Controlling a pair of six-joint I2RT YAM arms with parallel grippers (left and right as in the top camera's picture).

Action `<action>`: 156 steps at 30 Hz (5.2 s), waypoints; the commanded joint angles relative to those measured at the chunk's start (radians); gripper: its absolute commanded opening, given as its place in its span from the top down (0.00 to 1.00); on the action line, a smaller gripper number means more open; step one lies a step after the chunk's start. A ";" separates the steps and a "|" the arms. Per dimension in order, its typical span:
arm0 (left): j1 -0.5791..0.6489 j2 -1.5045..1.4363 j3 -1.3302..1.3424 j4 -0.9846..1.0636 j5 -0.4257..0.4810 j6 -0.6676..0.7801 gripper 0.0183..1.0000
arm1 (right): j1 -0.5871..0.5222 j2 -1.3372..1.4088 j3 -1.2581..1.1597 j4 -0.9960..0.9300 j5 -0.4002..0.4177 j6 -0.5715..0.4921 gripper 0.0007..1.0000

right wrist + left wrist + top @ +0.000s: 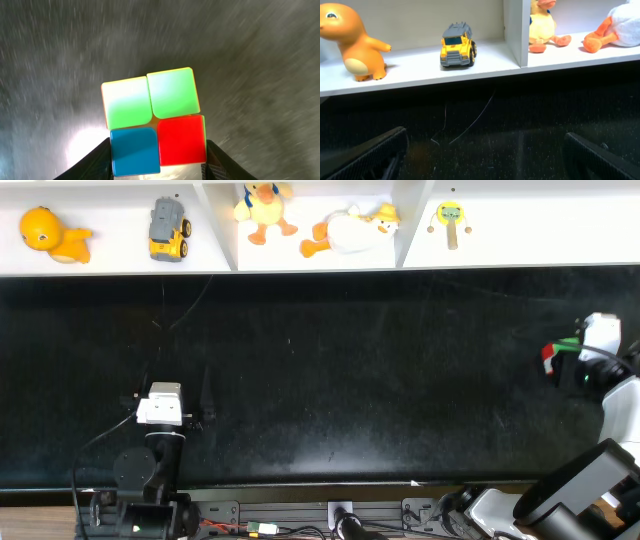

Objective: Store Toys

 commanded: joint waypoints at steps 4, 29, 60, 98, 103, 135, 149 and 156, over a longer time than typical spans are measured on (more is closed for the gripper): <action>0.000 -0.010 -0.001 -0.003 -0.005 -0.004 0.00 | 0.046 -0.037 0.167 -0.032 0.012 0.067 0.68; 0.000 -0.010 -0.001 -0.003 -0.005 -0.004 0.00 | 0.247 0.267 0.560 -0.042 0.019 0.149 0.72; 0.000 -0.010 -0.001 -0.003 -0.005 -0.004 0.00 | 0.320 0.437 0.740 -0.040 -0.022 0.309 0.00; 0.000 -0.010 -0.001 -0.003 -0.005 -0.004 0.00 | 0.862 -0.647 -0.487 0.520 0.309 0.592 0.01; 0.000 -0.010 -0.001 -0.003 -0.005 -0.004 0.00 | 0.875 -0.897 -0.692 0.599 0.333 0.736 0.00; 0.000 -0.010 -0.001 -0.003 -0.005 -0.004 0.00 | 0.863 -1.540 -0.985 0.569 0.329 0.746 0.00; 0.000 -0.010 -0.001 -0.003 -0.005 -0.004 0.00 | 0.857 -1.539 -0.985 0.568 0.329 0.746 0.00; 0.000 -0.010 -0.001 -0.003 -0.005 -0.004 0.00 | 0.857 -1.539 -0.985 0.568 0.328 0.746 0.00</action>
